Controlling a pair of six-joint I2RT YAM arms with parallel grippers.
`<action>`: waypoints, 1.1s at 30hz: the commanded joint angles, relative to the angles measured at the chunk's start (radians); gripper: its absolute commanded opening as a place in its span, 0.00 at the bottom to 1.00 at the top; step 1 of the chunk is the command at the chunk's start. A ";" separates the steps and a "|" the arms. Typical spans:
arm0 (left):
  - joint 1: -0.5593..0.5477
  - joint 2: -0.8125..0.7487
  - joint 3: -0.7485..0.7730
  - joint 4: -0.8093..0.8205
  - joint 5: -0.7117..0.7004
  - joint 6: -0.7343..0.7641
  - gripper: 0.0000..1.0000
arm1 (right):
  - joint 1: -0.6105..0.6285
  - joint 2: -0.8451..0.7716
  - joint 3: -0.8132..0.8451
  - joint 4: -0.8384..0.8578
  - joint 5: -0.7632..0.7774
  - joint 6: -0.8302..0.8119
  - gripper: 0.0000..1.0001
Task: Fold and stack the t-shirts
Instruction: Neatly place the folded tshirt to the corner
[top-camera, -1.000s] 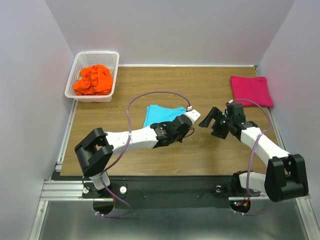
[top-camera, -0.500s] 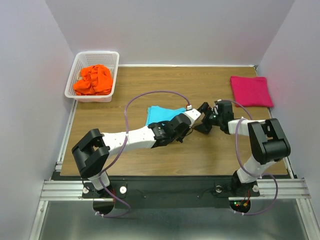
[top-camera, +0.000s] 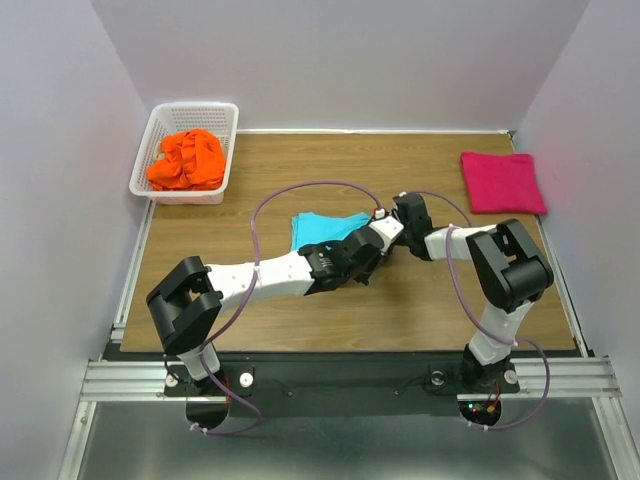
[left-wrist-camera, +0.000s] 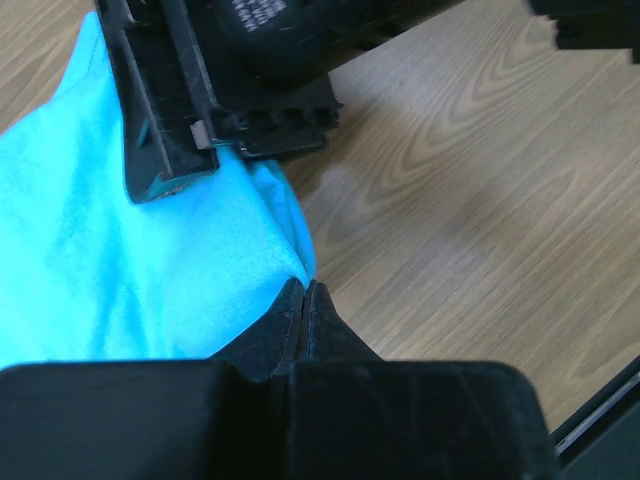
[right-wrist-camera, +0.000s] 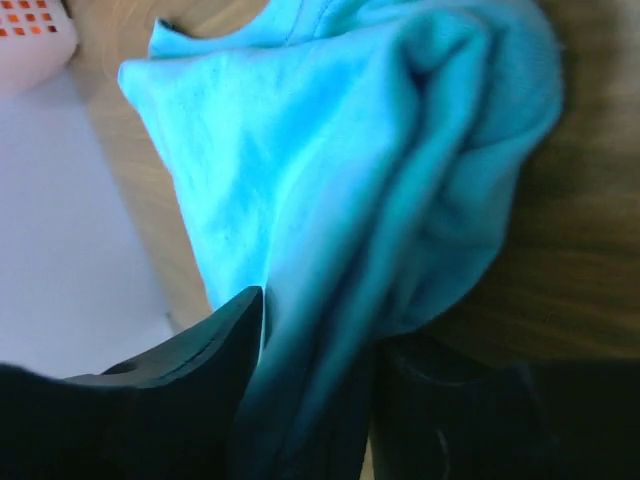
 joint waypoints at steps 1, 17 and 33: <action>0.001 -0.005 0.075 0.057 0.024 -0.041 0.18 | 0.009 -0.016 0.121 -0.213 0.152 -0.202 0.27; 0.313 -0.379 -0.187 0.118 -0.057 -0.179 0.85 | -0.037 -0.001 0.472 -0.659 1.083 -1.173 0.01; 0.593 -0.624 -0.370 -0.090 -0.151 -0.231 0.88 | -0.229 0.151 0.723 -0.445 1.263 -1.612 0.01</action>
